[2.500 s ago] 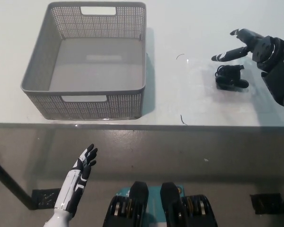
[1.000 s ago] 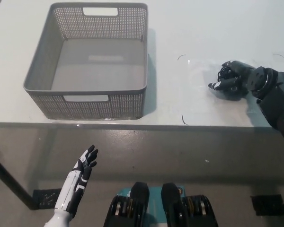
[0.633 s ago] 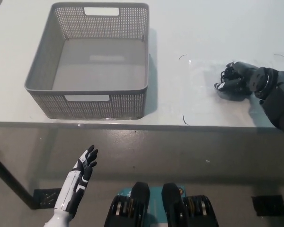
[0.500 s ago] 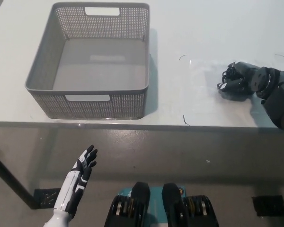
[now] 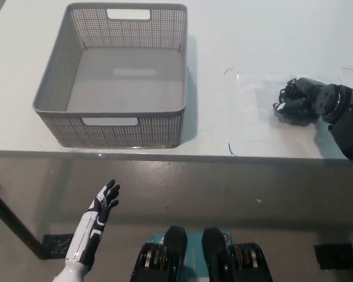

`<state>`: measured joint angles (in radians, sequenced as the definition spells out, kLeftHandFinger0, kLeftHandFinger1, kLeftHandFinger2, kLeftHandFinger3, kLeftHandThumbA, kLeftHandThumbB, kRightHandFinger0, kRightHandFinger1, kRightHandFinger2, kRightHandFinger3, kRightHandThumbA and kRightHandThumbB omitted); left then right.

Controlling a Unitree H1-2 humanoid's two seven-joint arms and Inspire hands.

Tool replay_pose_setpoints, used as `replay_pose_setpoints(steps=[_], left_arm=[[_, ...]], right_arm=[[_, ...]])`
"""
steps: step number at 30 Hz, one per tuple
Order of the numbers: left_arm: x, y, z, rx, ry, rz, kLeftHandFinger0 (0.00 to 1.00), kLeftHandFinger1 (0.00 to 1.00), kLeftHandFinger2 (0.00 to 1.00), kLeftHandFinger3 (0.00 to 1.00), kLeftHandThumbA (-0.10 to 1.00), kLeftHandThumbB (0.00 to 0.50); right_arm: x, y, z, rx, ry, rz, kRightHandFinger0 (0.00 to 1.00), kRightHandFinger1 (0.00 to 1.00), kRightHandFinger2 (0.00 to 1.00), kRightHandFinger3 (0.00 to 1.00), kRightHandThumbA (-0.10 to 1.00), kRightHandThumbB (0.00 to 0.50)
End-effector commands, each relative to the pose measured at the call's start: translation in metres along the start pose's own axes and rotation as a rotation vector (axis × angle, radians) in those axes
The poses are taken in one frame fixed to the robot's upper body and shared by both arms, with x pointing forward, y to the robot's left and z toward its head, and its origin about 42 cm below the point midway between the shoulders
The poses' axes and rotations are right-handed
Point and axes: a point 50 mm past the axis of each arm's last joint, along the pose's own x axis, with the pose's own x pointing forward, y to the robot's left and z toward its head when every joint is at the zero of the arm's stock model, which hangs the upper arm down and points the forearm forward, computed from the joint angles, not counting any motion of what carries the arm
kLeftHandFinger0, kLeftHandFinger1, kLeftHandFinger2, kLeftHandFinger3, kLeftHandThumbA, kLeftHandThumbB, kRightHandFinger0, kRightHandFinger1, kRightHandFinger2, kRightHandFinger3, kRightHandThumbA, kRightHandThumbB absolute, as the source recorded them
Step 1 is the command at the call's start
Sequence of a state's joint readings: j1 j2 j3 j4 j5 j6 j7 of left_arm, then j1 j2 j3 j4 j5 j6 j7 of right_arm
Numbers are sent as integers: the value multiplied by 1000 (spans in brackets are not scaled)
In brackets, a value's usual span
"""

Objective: Use the right hand to pick up a webcam and put it into a container on the left side

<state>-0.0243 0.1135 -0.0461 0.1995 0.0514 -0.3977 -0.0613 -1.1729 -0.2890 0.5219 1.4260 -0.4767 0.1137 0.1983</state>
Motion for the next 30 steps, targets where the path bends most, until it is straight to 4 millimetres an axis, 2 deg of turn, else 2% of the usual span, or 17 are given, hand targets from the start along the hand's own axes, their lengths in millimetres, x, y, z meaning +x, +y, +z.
replay_pose_setpoints(steps=[1, 3, 5, 6, 7, 8, 11, 12, 13, 15, 17, 19, 21, 24, 26, 29, 30], left_arm=[[10, 7, 15, 9, -85, 5, 1000, 1000, 1000, 1000, 996, 166], [10, 7, 15, 4, -84, 6, 1000, 1000, 1000, 1000, 998, 168], [11, 8, 16, 0, -82, 6, 1000, 1000, 1000, 1000, 998, 168], [14, 10, 17, 1, -87, 8, 1000, 1000, 1000, 1000, 998, 166], [13, 10, 16, 1, -89, 8, 1000, 1000, 1000, 1000, 997, 162], [14, 10, 16, 1, -90, 9, 1000, 1000, 1000, 1000, 997, 161], [16, 11, 18, 6, -95, 10, 1000, 1000, 1000, 1000, 997, 160], [17, 11, 18, 6, -95, 11, 1000, 1000, 1000, 1000, 998, 162], [17, 11, 18, 5, -95, 11, 1000, 1000, 1000, 1000, 999, 163], [18, 11, 18, 6, -96, 12, 1000, 1000, 1000, 1000, 1000, 168], [18, 11, 18, 13, -102, 8, 1000, 1000, 1000, 1000, 1000, 157], [18, 12, 17, 14, -107, 7, 1000, 1000, 1000, 1000, 1000, 149], [19, 11, 18, 15, -103, 9, 1000, 1000, 1000, 1000, 1000, 149], [18, 11, 18, 7, -97, 11, 1000, 1000, 1000, 1000, 999, 162], [18, 11, 18, 9, -98, 8, 1000, 1000, 1000, 1000, 1000, 158], [18, 11, 17, 6, -95, 6, 1000, 1000, 1000, 1000, 1000, 163], [18, 10, 17, 7, -95, 6, 1000, 1000, 1000, 1000, 996, 162]], right_arm=[[0, 2, -50, -59, 139, -130, 346, 446, 592, 924, -91, 218], [0, 2, -52, -33, 132, -175, 75, 293, 448, 1000, -100, 169], [-1, -1, -52, 3, 114, -200, 158, 406, 526, 1000, -100, 171], [-1, -6, -49, 25, 103, -220, 297, 549, 646, 1000, -100, 179], [-1, -7, -50, 37, 94, -240, 362, 555, 619, 1000, -100, 170], [-2, -8, -49, 39, 86, -255, 350, 537, 604, 1000, -100, 167], [-3, -13, -49, 65, 65, -296, 220, 395, 457, 761, -100, 164], [-3, -15, -48, 64, 62, -304, 288, 462, 507, 729, -100, 155], [-3, -16, -47, 65, 60, -307, 251, 408, 462, 646, -100, 162], [-3, -18, -46, 74, 54, -314, 167, 333, 405, 627, -100, 164], [-4, -19, -46, 86, 46, -328, 234, 392, 465, 708, -100, 183], [-4, -22, -44, 118, 39, -340, 189, 333, 420, 722, -100, 194], [-6, -31, -40, 179, -1, -393, 144, 281, 365, 512, -100, 208], [-9, -45, -34, 239, -32, -438, 115, 262, 320, 360, -100, 222], [-12, -56, -30, 294, -69, -484, 48, 177, 230, 203, -100, 225], [-18, -77, -20, 466, -132, -548, 0, 42, 191, 251, -100, 204], [-23, -91, -12, 555, -170, -577, 0, 73, 316, 313, -100, 200]])
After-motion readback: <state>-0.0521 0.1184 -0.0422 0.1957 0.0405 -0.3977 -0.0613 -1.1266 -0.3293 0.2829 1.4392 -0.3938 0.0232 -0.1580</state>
